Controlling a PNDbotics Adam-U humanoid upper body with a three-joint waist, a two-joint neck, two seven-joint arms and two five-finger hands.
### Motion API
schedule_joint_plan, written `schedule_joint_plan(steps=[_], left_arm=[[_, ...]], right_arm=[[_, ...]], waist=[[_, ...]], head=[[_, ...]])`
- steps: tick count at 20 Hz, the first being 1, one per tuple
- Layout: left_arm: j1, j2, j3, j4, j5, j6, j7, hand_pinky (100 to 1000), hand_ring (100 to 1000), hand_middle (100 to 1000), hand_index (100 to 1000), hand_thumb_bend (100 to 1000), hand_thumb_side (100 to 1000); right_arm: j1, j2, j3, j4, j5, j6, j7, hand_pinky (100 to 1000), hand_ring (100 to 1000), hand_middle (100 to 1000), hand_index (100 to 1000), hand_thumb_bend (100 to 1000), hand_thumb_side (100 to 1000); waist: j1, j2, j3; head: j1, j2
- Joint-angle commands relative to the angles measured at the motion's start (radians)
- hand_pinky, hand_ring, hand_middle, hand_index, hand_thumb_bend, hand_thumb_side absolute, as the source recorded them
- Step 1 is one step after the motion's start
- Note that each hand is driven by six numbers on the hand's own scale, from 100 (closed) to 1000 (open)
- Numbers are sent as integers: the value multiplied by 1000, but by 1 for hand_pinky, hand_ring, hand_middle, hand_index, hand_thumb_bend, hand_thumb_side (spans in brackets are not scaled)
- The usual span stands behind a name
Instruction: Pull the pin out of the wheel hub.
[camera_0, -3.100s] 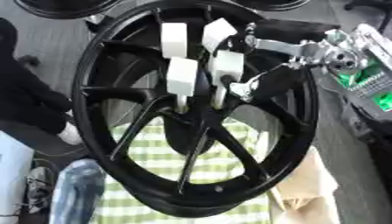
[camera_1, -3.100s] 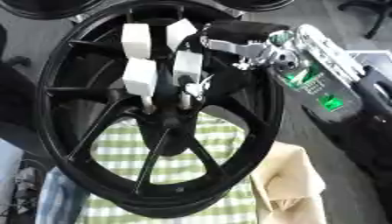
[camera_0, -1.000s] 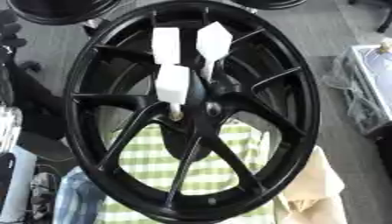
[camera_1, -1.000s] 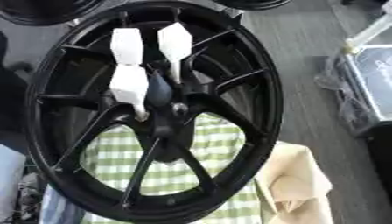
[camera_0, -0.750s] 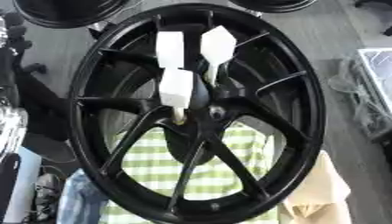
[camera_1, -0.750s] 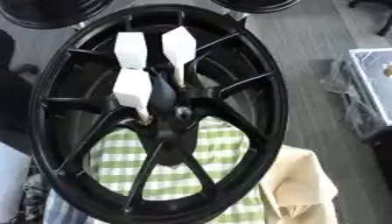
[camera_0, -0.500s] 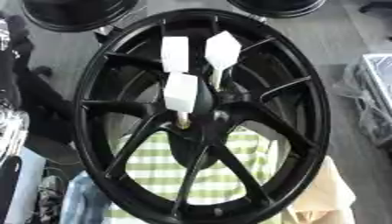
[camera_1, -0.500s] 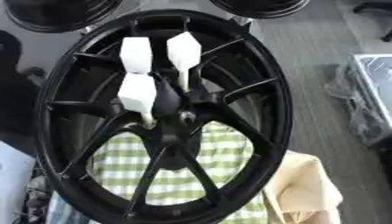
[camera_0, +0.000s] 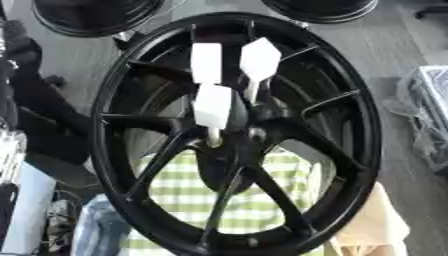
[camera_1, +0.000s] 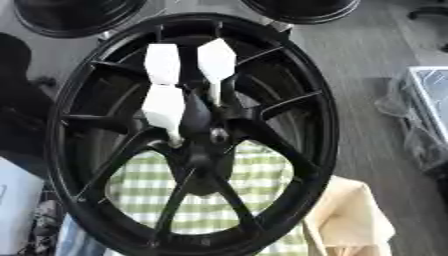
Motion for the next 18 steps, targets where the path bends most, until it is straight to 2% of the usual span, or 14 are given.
schedule_joint_plan(steps=[1, 3, 4, 5, 7, 8, 9, 12, 14, 18], left_arm=[[-14, 16, -1, -19, 0, -1, -8, 758, 788, 704, 725, 103, 844], [-14, 16, -3, -19, 0, 0, -10, 759, 789, 705, 725, 104, 845], [-14, 16, -3, -19, 0, -1, -12, 759, 789, 704, 725, 104, 844], [-14, 16, -3, -18, 1, -1, -13, 759, 789, 704, 725, 104, 844], [-13, 16, -3, -18, 1, -1, -13, 759, 789, 704, 725, 104, 844], [-13, 16, -3, -18, 2, -1, -13, 758, 789, 704, 725, 104, 844], [-13, 16, -3, -18, 2, -1, -13, 758, 789, 704, 725, 104, 843], [-14, 14, -5, -18, 3, -1, -14, 758, 789, 704, 725, 104, 842], [-14, 12, -6, -18, 4, -2, -14, 758, 789, 704, 725, 104, 841], [-17, 7, -10, -20, 6, -4, -15, 758, 789, 704, 725, 104, 840]], right_arm=[[4, -23, 1, -43, -15, 19, -45, 872, 858, 837, 947, 196, 279], [4, -24, 6, -45, -14, 27, -62, 883, 865, 844, 954, 244, 287], [3, -25, 9, -45, -13, 29, -69, 881, 861, 840, 954, 241, 275], [2, -25, 13, -45, -14, 30, -72, 876, 856, 834, 952, 222, 250], [-4, -24, 15, -47, -27, 37, -86, 860, 832, 808, 938, 100, 100], [-9, -23, 17, -56, -42, 36, -99, 847, 819, 796, 926, 100, 212], [-15, -22, 18, -69, -64, 30, -120, 834, 797, 774, 897, 100, 395], [-50, -25, 34, -81, -173, -48, -210, 820, 758, 719, 848, 100, 591], [-84, -23, 53, -82, -262, -126, -254, 818, 747, 693, 836, 100, 658], [-170, -9, 99, -82, -413, -269, -269, 832, 747, 690, 839, 100, 668]], waist=[[-2, -23, 1], [-2, -23, 2], [-2, -23, 2], [-2, -23, 2], [-2, -24, 2], [-2, -24, 3], [-2, -24, 4], [-2, -26, 8], [-2, -28, 9], [1, -31, 14]], head=[[-6, 2], [-5, 2], [-5, 2], [-5, 2], [-5, 2], [-4, 2], [-5, 3], [-10, 3], [-13, 2], [-18, 0]])
